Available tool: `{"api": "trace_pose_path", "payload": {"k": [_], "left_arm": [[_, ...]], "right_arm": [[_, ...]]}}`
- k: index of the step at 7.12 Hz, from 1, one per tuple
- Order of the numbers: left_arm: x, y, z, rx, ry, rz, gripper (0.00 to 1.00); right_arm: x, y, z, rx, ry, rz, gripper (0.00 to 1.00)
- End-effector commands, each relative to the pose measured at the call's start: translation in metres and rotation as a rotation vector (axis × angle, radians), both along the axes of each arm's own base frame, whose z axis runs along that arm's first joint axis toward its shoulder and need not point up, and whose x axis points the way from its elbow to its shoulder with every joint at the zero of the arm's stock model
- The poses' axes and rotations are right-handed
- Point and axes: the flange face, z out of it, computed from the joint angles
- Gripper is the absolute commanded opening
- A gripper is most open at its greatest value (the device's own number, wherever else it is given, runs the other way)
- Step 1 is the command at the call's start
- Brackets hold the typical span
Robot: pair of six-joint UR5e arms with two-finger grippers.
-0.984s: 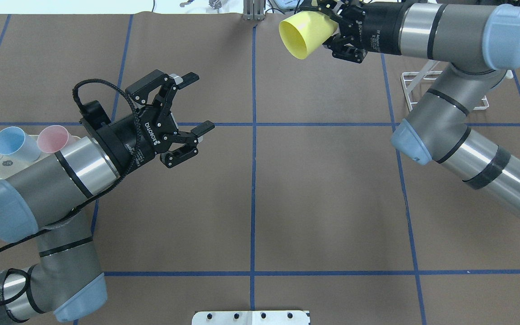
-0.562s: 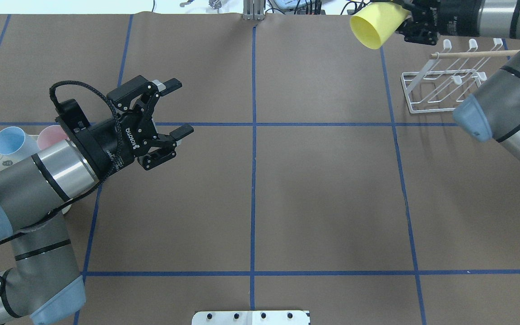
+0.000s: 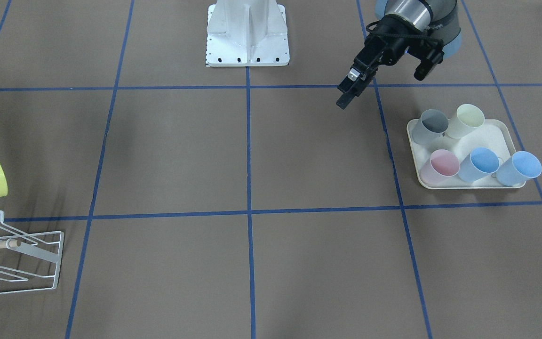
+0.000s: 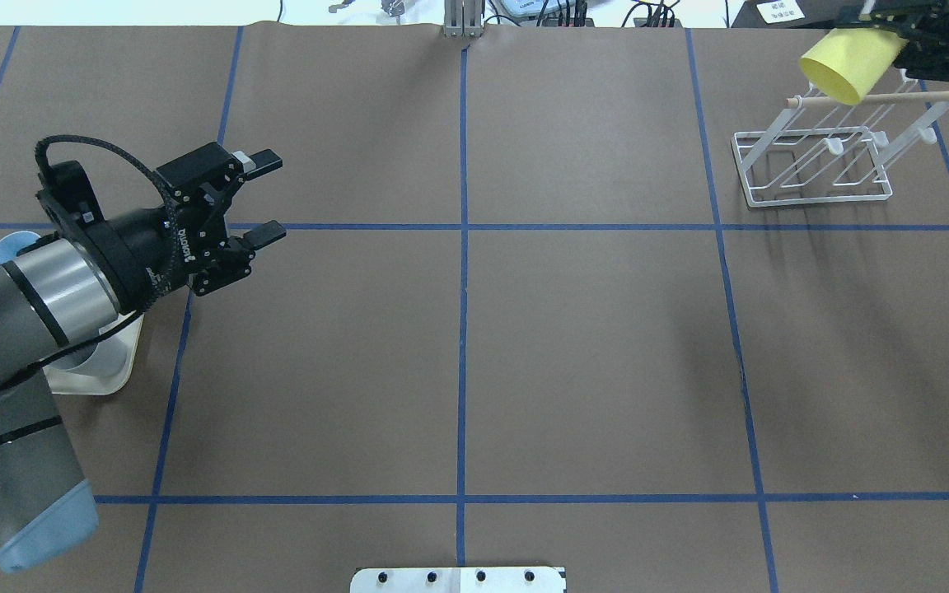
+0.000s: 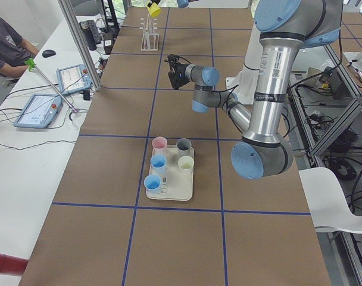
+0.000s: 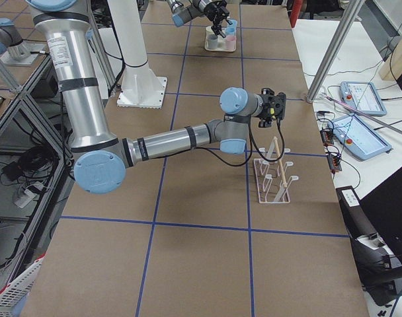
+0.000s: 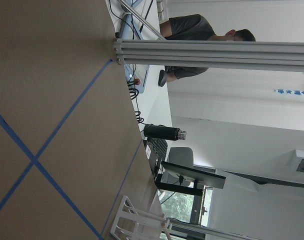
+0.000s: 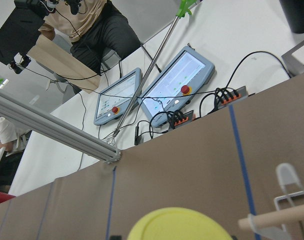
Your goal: Transfer IKEA cup to right arm and place on rack
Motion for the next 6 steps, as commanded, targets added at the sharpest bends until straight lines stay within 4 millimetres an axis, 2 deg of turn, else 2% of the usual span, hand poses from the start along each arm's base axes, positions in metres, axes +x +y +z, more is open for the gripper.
{"api": "trace_pose_path", "payload": {"k": [1,2,3,4,5,6], "left_arm": [[-0.042,-0.012,0.020,-0.001,-0.193,0.020,1.00],[-0.059,-0.016,0.039,0.006,-0.250,0.038,1.00],[-0.082,-0.021,0.069,0.005,-0.367,0.042,1.00],[-0.097,-0.027,0.084,0.027,-0.473,0.056,1.00],[-0.101,-0.027,0.095,0.021,-0.509,0.059,1.00],[-0.103,-0.027,0.100,0.014,-0.515,0.060,1.00]], "right_arm": [[0.043,0.028,0.062,0.079,0.203,0.030,0.00],[0.056,0.033,0.079,0.113,0.284,0.061,0.00],[0.063,0.035,0.091,0.117,0.349,0.126,0.00],[0.070,0.031,0.101,0.126,0.447,0.168,0.00],[0.075,0.034,0.115,0.167,0.572,0.177,0.00],[0.079,0.029,0.119,0.167,0.651,0.211,0.00]]}}
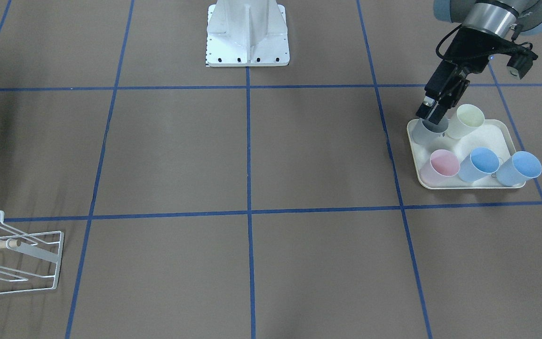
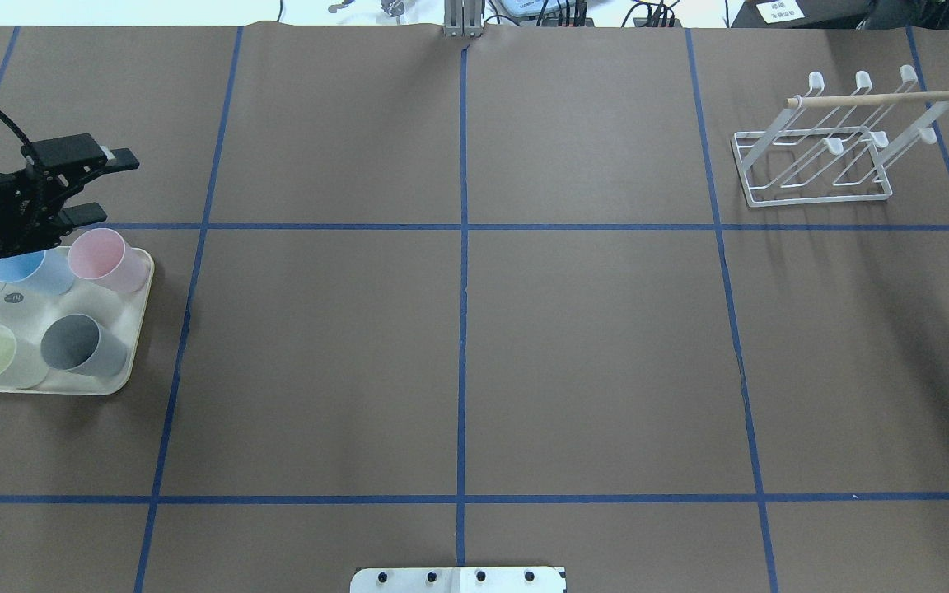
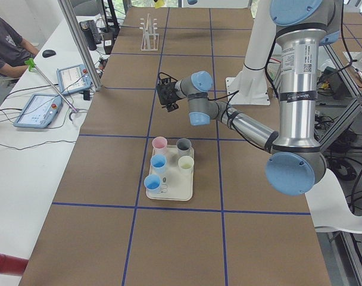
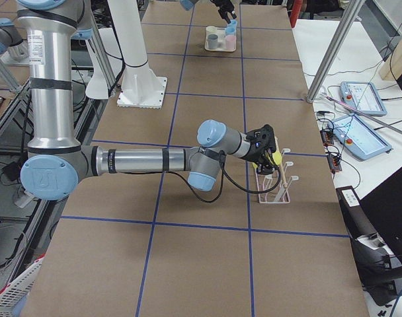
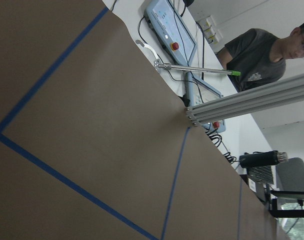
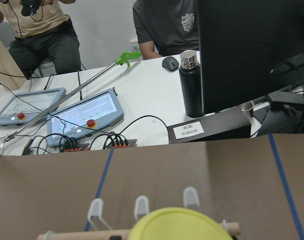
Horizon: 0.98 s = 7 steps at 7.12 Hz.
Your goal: Transfer IKEA cup to right arm and place on rack
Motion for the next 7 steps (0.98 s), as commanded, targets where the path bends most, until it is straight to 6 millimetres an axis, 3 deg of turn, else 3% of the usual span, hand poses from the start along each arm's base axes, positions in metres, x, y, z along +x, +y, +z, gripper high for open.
{"api": "trace_pose_path", "payload": {"k": [1,2,4,7], "left_arm": [[-0.008,0.001,0.016,-0.012,-0.044,0.003,1.00],[-0.007,0.001,0.019,0.010,-0.068,0.011,1.00],[-0.008,0.002,0.021,0.008,-0.075,0.014,1.00],[-0.007,0.002,0.022,0.007,-0.076,0.016,1.00]], "right_arm": [[-0.011,-0.005,0.011,0.016,0.137,0.029,0.00],[-0.031,-0.005,0.011,0.022,0.155,0.020,0.00],[-0.051,-0.003,0.012,0.023,0.154,-0.018,0.00],[-0.057,-0.012,0.025,0.032,0.235,-0.002,0.00]]}}
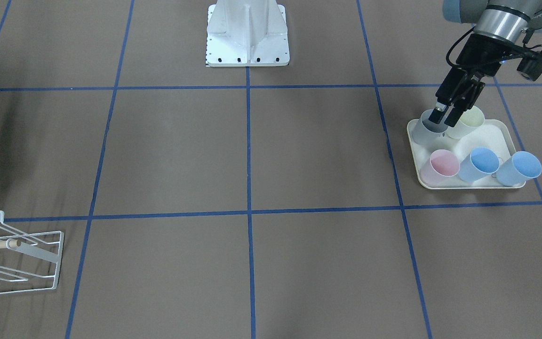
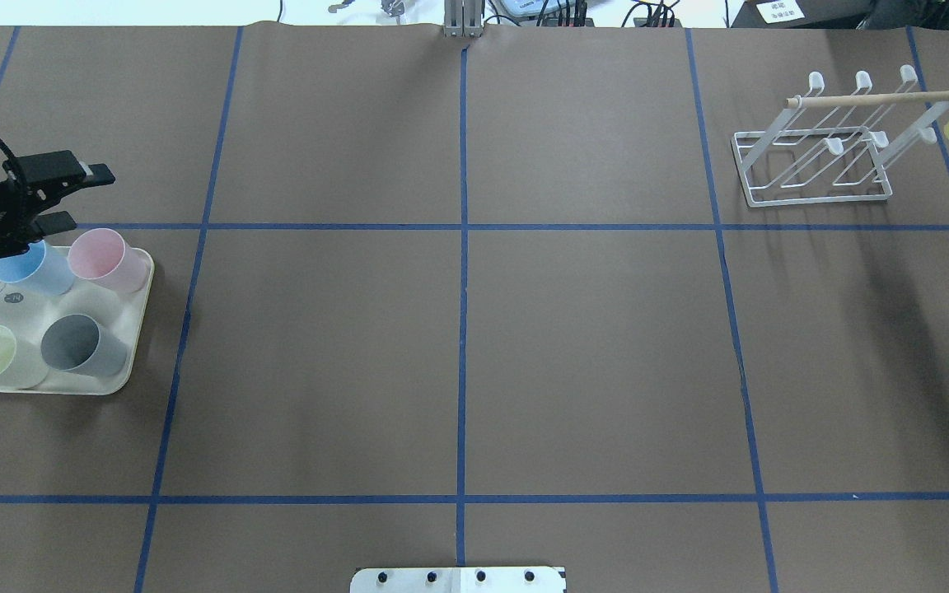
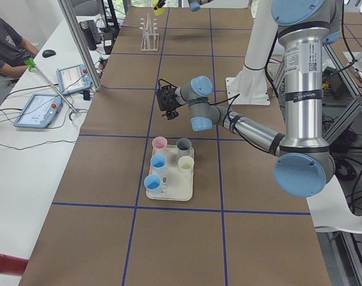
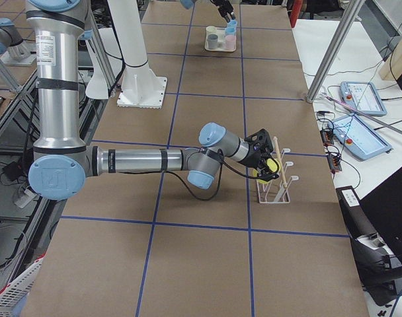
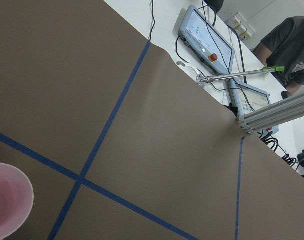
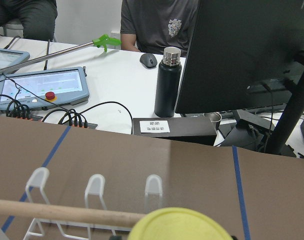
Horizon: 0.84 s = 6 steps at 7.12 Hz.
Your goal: Transfer IKEA cup to right arm and place on rack
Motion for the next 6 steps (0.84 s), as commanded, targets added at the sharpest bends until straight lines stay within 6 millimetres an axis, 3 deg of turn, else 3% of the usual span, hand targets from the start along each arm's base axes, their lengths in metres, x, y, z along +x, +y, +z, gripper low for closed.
{"api": "trace_pose_path", "payload": {"k": [1,6], "left_arm": [[0.000,0.000,0.000,0.000,-0.001,0.000,1.00],[0.000,0.000,0.000,0.000,-0.001,0.000,1.00]], "right_arm": [[-0.011,-0.011,0.000,0.021,0.044,0.013,0.00],[-0.025,-0.013,0.003,0.017,0.050,0.000,0.00]]}}
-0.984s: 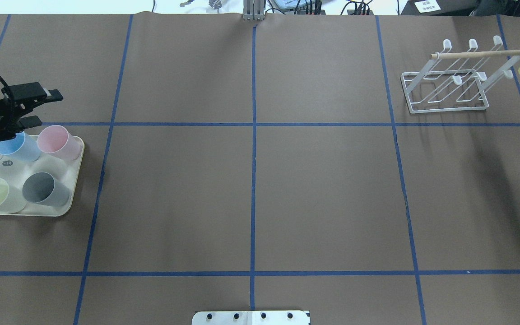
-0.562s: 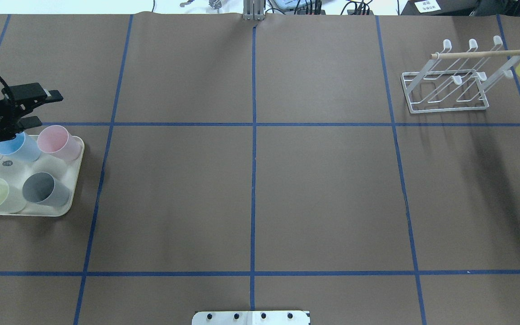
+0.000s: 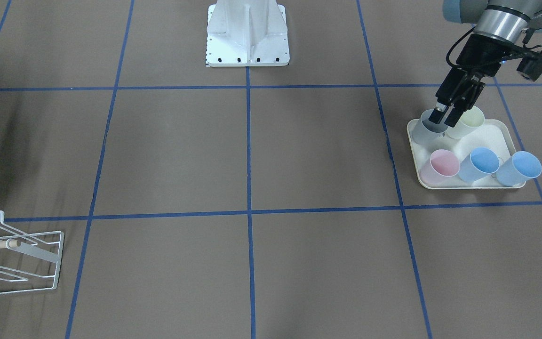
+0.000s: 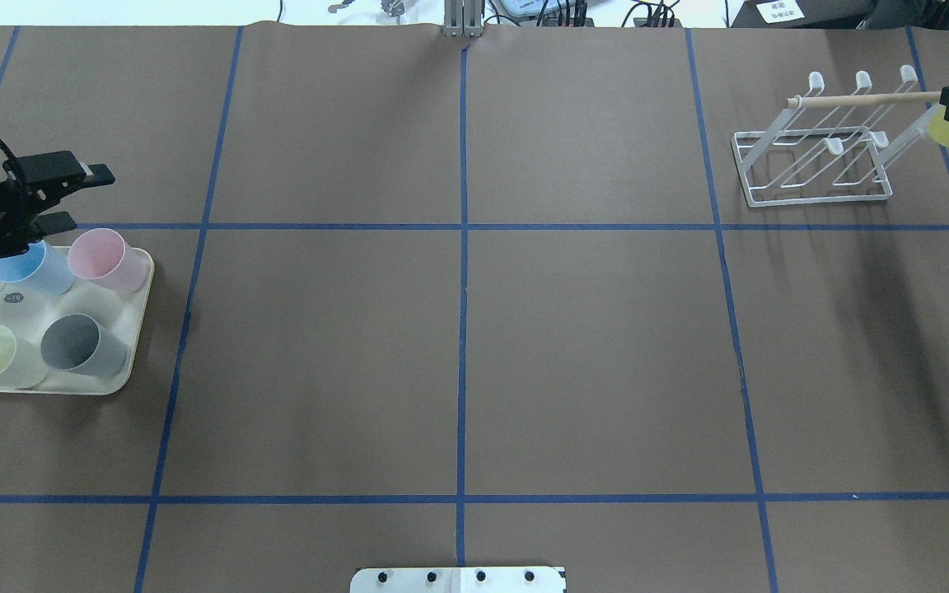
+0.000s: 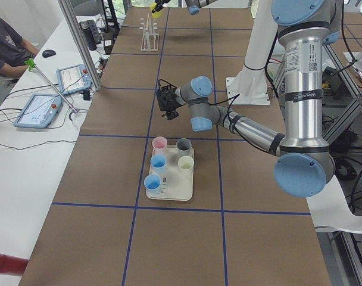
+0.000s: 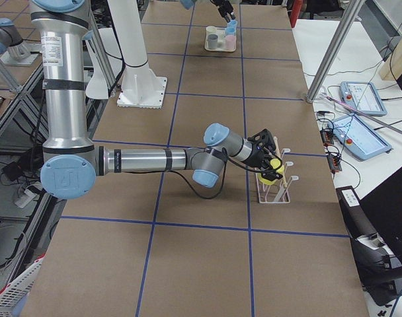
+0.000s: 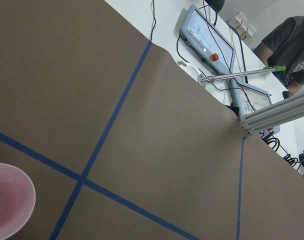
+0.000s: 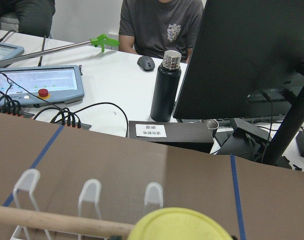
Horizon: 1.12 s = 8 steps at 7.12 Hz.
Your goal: Transfer IKEA cup to right arm and place on rack
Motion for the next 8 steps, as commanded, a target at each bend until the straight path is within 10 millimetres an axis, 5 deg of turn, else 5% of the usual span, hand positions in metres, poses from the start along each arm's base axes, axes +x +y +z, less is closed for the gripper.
{"api": "trace_pose_path", "payload": {"k": [1,8], "left_arm": [[0.0002,-0.0002,0.0007,-0.001,-0.001,0.000,1.00],[0.0018,-0.0014,0.0035,-0.004,-0.003,-0.002,1.00]], "right_arm": [[-0.0081,-0.0006,0.0048,-0.009,0.003,-0.009,0.00],[-0.0173,-0.0105,0.0112,-0.013,0.015,-0.011,0.04]]}}
